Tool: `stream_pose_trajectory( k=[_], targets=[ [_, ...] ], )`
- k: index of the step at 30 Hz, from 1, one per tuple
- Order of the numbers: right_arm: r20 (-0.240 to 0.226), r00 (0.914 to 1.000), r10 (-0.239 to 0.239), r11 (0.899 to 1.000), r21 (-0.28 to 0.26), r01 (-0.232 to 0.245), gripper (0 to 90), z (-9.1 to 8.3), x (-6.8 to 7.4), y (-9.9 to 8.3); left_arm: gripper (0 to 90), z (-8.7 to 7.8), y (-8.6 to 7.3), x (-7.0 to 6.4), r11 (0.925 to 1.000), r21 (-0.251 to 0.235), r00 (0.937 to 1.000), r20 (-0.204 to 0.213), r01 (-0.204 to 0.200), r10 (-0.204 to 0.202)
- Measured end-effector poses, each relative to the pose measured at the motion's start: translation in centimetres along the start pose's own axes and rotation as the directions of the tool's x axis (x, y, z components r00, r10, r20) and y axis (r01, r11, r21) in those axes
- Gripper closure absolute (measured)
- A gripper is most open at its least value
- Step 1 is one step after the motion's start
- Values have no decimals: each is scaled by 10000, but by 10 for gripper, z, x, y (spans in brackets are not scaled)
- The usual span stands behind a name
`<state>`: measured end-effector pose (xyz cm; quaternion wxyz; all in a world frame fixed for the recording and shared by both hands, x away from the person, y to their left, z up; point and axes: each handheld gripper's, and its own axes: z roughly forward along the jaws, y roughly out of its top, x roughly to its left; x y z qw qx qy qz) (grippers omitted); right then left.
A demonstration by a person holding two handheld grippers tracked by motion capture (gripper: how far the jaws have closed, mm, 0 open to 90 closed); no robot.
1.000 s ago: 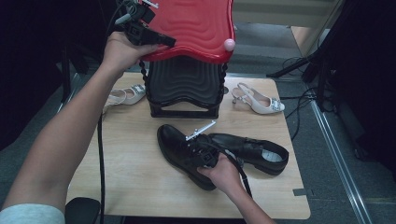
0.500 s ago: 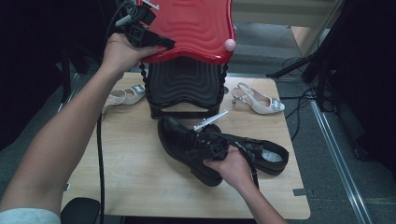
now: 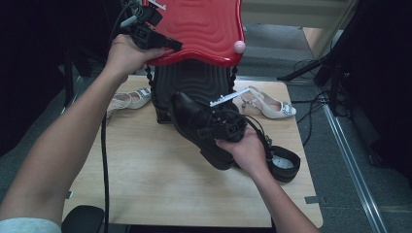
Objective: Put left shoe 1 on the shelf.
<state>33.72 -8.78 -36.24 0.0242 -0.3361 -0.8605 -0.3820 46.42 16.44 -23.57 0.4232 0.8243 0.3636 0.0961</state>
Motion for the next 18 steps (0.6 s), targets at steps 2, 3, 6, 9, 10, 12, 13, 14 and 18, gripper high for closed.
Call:
stream_pose_trajectory(
  k=[2, 3, 6, 9, 10, 12, 13, 14, 18],
  targets=[
    [193, 9998, -47, 9998, -186, 51, 847, 0, -4, 9, 900, 0, 1, 0, 10000, 47, 10000, 29, -7, 7],
    [384, 9992, -121, 9994, -310, 133, 847, 2, -7, 14, 900, 0, 1, 0, 10000, 68, 10000, 27, -7, 6],
    [857, 9962, -181, 9983, -536, 227, 848, 9, -14, 24, 900, 0, 1, 0, 9999, 107, 10000, 46, 65, -65],
    [1482, 9887, -231, 9964, -771, 348, 847, 20, -21, 35, 900, 0, 1, 0, 9999, 67, 9999, 81, 82, -82],
    [1618, 9867, -144, 9962, -822, 281, 848, 23, -22, 37, 900, 0, 1, 0, 9999, 68, 9999, 90, 86, -86],
    [1940, 9809, -109, 9944, -1013, 311, 847, 32, -26, 43, 900, 0, 1, 0, 10000, 56, 9999, 83, 69, -69],
    [2020, 9794, -46, 9939, -1067, 267, 848, 36, -27, 46, 900, 0, 1, 0, 10000, 67, 9999, 93, 68, -68],
    [2106, 9776, -16, 9930, -1149, 264, 847, 41, -29, 49, 900, 0, 0, 0, 9999, 34, 9999, 104, 100, -100],
    [2391, 9709, 94, 9889, -1461, 264, 849, 58, -31, 59, 900, 0, 0, 1, 9999, 28, 9998, 139, 156, -157]
  ],
)
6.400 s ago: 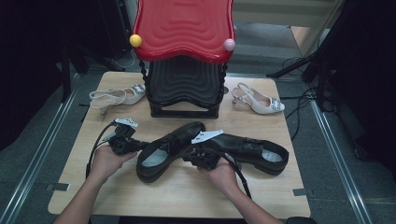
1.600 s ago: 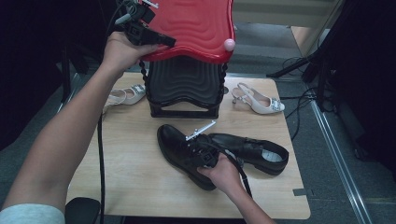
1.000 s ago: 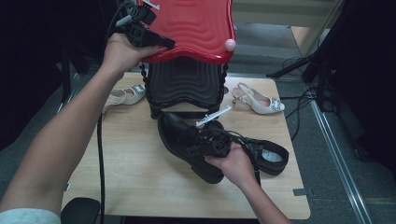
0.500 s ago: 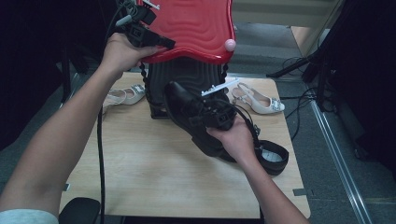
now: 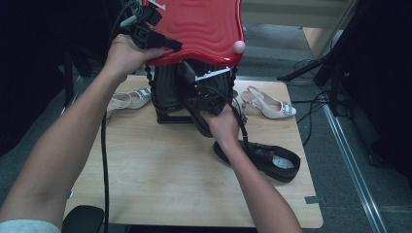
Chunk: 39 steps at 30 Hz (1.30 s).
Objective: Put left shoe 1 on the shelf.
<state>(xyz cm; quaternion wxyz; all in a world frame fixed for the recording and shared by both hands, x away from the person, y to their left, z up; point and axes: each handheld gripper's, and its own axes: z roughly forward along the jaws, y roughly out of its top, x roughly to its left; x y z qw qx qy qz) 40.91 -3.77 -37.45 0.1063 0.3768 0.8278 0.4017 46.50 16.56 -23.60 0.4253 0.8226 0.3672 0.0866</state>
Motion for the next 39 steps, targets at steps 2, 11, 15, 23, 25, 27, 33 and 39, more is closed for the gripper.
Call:
stream_pose_trajectory(
  k=[2, 11, 15, 23, 25, 27, 33, 39],
  targets=[
    [1, 10000, 98, 9999, -81, -98, 849, 7, 2, 4, 900, 0, 0, 0, 10000, 15, 10000, 24, -9, 9],
    [875, 9959, 236, 9967, -791, -166, 846, 32, 18, 21, 900, 0, 0, 1, 10000, 33, 9999, 74, 86, -87],
    [862, 9951, 487, 9936, -1055, -395, 844, 41, 21, 27, 900, 0, 0, 1, 10000, 25, 9999, 61, 89, -89],
    [745, 9957, 555, 9951, -855, -491, 727, 49, 27, 27, 900, -1, -1, 0, 10000, -30, 10000, 28, 63, -63],
    [634, 9969, 461, 9960, -796, -410, 706, 47, 27, 27, 900, 0, -1, 1, 10000, -29, 10000, 20, 86, -86],
    [629, 9974, 341, 9965, -783, -291, 717, 43, 27, 25, 900, 0, -1, 1, 10000, -40, 10000, 11, 61, -61],
    [-44, 9985, 549, 9930, -1049, -551, 778, 22, 23, 17, 900, 0, -1, 1, 10000, -79, 10000, 0, 49, -49],
    [-881, 9954, 387, 9918, -1177, -490, 900, 0, 22, 4, 900, 0, -1, 1, 9999, -80, 9999, 1, 120, -120]
  ],
)
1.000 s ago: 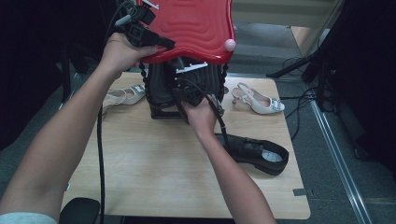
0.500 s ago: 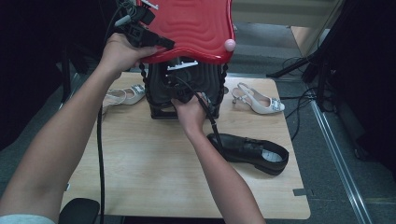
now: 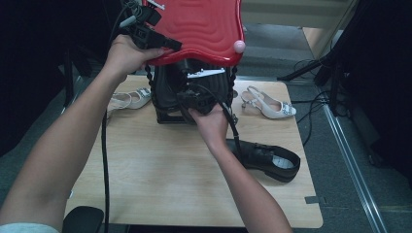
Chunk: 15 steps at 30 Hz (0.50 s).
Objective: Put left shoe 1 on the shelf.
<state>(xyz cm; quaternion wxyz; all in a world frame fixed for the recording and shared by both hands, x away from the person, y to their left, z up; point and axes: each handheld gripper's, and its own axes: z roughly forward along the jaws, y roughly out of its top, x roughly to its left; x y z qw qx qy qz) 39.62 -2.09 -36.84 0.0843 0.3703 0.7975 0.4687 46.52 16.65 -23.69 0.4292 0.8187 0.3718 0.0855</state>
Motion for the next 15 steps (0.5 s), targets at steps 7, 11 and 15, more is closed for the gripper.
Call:
stream_pose_trajectory(
  k=[7, 11, 15],
  targets=[
    [-592, 9954, -748, 9971, 93, 755, 900, -28, 12, -22, 900, 0, 0, 0, 10000, -19, 10000, -28, -11, 11],
    [-848, 9941, -682, 9974, 175, 700, 900, -35, 8, -40, 900, 0, -1, -1, 10000, -35, 10000, -38, -14, 14],
    [-1087, 9925, -556, 9980, 225, 584, 900, -39, 1, -59, 900, 0, -1, -1, 10000, -38, 10000, -35, 9, -9]
  ],
)
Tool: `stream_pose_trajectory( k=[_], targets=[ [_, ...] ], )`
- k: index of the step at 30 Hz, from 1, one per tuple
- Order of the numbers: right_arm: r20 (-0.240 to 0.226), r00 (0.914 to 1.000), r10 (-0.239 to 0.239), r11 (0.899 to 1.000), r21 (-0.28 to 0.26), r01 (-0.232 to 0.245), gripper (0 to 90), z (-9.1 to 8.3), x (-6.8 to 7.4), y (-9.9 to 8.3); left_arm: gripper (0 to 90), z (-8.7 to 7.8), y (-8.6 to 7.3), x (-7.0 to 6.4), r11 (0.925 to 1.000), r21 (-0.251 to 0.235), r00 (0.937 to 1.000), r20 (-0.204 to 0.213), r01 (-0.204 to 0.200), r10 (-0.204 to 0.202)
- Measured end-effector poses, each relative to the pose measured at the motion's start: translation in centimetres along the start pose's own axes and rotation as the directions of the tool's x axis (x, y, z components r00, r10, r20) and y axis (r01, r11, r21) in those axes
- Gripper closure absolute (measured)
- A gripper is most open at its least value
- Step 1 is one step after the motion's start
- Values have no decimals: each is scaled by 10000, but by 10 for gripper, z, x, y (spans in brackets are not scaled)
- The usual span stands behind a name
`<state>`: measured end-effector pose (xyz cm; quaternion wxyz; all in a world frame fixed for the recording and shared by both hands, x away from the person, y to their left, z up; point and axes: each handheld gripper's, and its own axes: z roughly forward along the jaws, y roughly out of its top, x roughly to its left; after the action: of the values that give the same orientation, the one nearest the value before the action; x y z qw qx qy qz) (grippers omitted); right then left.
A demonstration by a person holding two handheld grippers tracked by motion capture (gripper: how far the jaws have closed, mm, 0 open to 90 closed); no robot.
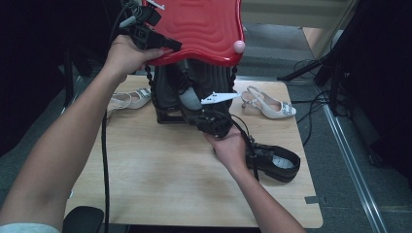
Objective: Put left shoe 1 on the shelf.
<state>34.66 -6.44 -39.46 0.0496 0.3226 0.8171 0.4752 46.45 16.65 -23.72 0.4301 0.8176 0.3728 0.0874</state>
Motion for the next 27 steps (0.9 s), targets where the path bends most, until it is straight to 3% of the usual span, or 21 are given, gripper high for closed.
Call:
stream_pose_trajectory(
  k=[5, 10, 14, 17, 23, 27],
  targets=[
    [172, 9997, -194, 9993, 338, 188, 900, 1, -12, -21, 900, 0, 0, 0, 10000, 15, 10000, -5, -16, 16],
    [444, 9986, 270, 9983, 501, -292, 900, 6, -29, -26, 900, -1, -1, 0, 10000, 9, 10000, -9, -3, 3],
    [558, 9962, 672, 9971, 320, -690, 900, 10, -36, -23, 900, -1, -1, -1, 10000, -26, 10000, -46, -25, 25],
    [615, 9952, 763, 9963, 349, -785, 900, 12, -36, -17, 900, -1, -2, 0, 9999, -72, 9999, -84, -77, 76],
    [578, 9975, 397, 9986, 323, -416, 900, 12, -30, -8, 900, -1, -2, 0, 10000, -66, 10000, -33, -36, 35],
    [781, 9961, 419, 9982, 390, -450, 900, 18, -28, -1, 900, -1, -2, 0, 10000, -67, 10000, -49, -46, 45]
  ],
)
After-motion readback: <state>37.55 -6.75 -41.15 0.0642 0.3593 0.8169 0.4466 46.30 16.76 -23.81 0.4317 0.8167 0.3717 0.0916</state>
